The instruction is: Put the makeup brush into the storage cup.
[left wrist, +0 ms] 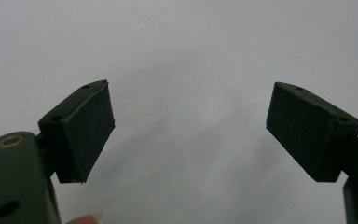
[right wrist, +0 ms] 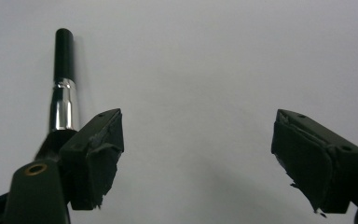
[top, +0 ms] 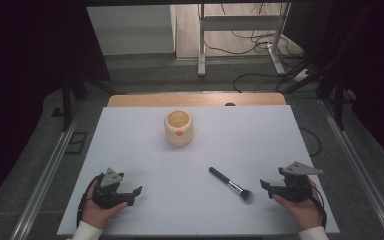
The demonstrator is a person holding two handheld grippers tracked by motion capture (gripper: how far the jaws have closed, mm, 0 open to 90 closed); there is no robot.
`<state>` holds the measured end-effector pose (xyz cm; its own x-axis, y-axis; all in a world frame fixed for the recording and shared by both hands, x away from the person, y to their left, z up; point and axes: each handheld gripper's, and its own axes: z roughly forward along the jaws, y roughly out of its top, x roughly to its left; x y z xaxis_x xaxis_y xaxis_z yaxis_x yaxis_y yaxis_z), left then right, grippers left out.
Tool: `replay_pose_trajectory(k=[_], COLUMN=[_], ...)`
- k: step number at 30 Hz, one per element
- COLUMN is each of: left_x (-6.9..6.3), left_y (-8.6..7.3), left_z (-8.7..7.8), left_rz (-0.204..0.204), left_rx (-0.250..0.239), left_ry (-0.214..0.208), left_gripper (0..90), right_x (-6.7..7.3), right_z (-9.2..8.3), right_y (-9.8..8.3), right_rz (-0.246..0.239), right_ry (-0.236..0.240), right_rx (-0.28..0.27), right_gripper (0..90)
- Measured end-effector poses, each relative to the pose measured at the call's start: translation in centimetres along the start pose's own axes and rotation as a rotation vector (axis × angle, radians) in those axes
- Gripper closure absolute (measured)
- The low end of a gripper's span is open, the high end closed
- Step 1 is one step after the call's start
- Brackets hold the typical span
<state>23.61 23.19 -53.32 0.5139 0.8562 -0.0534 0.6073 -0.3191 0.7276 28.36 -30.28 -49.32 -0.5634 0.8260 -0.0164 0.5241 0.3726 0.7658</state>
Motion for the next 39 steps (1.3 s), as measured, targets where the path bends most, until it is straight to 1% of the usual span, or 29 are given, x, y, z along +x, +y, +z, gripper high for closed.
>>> replay_pose_trajectory(k=[1,5,8,15,20,24,28,31,32,35,37,38,39], left_x=[0.0,-0.2,-0.3,-0.2,-0.1,0.1,0.1,0.1,0.1,0.1,0.1,0.1,0.1], left_y=[0.0,0.1,0.1,0.1,0.0,0.0,0.0,0.0,0.0,0.0,0.0,0.0,0.0], left_z=[0.0,0.2,0.3,0.0,0.0,0.0,-0.1,-0.1,-0.1,-0.1,-0.2,-0.2,-0.2], left_rz=[0.000,0.009,0.014,0.009,0.007,0.001,0.004,0.005,0.005,0.003,0.003,0.003,0.004], left_rx=[0.000,0.003,0.010,0.006,0.004,0.007,0.001,-0.001,-0.001,-0.002,-0.004,-0.004,-0.003], left_ry=[0.000,-0.003,-0.001,0.008,0.011,0.013,0.009,0.007,0.006,0.007,0.007,0.007,0.007], left_gripper=[15.6,15.6,15.7,15.7,15.7,15.8,15.9,15.9,15.8,15.8,15.9,15.8,15.8], right_x=[0.0,0.7,0.7,0.8,1.0,1.4,1.9,2.4,2.7,3.0,3.2,3.5,3.5], right_z=[0.0,0.2,0.2,0.1,0.0,-0.1,0.4,0.7,0.9,1.1,1.3,1.5,1.5], right_y=[0.0,0.1,0.2,0.6,1.1,1.9,2.6,3.2,3.7,4.1,4.6,5.0,5.0], right_rz=[0.000,-0.026,-0.021,-0.021,-0.026,-0.032,-0.048,-0.055,-0.068,-0.076,-0.071,-0.079,-0.079], right_ry=[0.000,0.001,0.000,0.014,0.028,0.039,0.053,0.073,0.078,0.078,0.086,0.088,0.088], right_rx=[0.000,0.009,0.009,-0.002,0.001,0.004,0.029,0.042,0.052,0.061,0.062,0.068,0.068], right_gripper=[17.9,18.5,18.7,19.0,19.4,20.3,20.1,20.0,20.0,19.9,19.5,19.5,19.5])
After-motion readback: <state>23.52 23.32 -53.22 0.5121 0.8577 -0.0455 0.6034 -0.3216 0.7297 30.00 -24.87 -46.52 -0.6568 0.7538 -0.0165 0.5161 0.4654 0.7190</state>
